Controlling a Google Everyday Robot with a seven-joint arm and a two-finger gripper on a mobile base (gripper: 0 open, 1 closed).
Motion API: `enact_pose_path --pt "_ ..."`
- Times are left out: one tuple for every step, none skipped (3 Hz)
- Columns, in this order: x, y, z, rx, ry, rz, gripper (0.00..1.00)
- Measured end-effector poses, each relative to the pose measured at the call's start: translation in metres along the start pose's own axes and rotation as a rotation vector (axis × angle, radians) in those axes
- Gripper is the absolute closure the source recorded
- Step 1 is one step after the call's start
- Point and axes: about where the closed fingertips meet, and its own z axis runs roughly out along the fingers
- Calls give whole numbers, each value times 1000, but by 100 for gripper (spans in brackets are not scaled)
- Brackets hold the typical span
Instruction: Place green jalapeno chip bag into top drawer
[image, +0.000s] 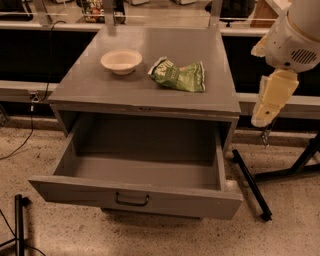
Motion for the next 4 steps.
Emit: enact_pose_path --pt "-32 -66 37 59 -52 -31 0" --pt "-80 -126 83 98 -162 -32 0" --pt "-119 -163 132 85 -269 33 0" --pt "-136 -174 177 35 -314 113 0"
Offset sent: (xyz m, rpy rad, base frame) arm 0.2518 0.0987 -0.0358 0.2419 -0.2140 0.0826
